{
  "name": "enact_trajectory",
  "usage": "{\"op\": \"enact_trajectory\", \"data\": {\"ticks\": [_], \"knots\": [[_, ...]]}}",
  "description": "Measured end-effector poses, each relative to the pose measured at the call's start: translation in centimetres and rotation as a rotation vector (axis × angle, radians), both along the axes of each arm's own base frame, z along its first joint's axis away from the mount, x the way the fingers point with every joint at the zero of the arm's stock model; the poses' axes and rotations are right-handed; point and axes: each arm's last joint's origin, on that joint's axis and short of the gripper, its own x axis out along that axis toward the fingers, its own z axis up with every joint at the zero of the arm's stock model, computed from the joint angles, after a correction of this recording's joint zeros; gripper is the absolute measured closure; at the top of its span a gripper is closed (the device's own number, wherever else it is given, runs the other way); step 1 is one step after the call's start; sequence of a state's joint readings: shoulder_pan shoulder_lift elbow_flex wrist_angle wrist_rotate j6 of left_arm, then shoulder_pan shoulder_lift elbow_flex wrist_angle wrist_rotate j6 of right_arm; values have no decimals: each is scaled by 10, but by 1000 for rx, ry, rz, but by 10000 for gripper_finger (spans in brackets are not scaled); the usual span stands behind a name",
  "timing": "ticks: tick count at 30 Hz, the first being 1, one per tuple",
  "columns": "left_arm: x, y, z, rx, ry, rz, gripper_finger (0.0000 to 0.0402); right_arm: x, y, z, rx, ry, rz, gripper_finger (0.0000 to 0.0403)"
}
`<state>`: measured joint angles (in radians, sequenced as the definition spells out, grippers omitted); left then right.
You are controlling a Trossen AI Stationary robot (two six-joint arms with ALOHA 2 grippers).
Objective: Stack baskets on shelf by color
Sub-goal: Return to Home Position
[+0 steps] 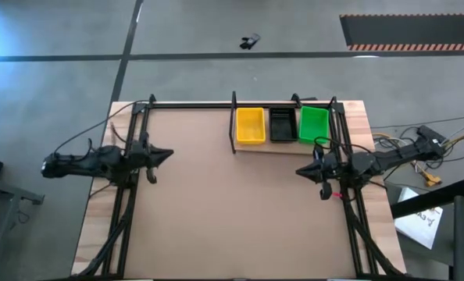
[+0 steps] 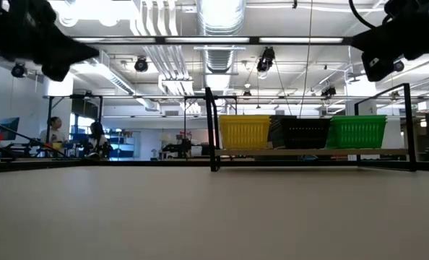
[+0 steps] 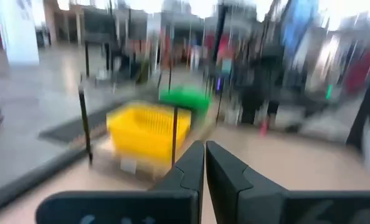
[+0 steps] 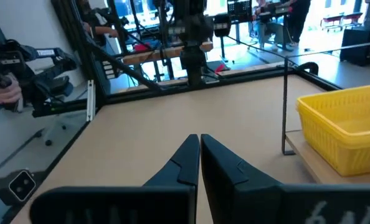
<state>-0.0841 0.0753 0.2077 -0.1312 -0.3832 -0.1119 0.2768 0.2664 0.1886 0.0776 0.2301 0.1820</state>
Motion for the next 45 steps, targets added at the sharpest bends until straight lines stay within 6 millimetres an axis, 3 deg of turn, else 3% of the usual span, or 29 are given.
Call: {"op": "enact_trajectory", "data": {"ticks": [12, 17, 29, 45], "knots": [[6, -1, -36, -7, 35, -15, 402, -7, -1, -30, 24, -13, 8, 394], [11, -3, -45, 3, -38, -73, 402, -8, -2, -41, 39, -11, 9, 394], [12, -4, -47, 16, -17, -92, 401, -11, -4, -44, -66, -24, -26, 394], [13, -4, -48, 39, 0, -94, 402, -11, -34, -46, -170, -14, -123, 394]]}}
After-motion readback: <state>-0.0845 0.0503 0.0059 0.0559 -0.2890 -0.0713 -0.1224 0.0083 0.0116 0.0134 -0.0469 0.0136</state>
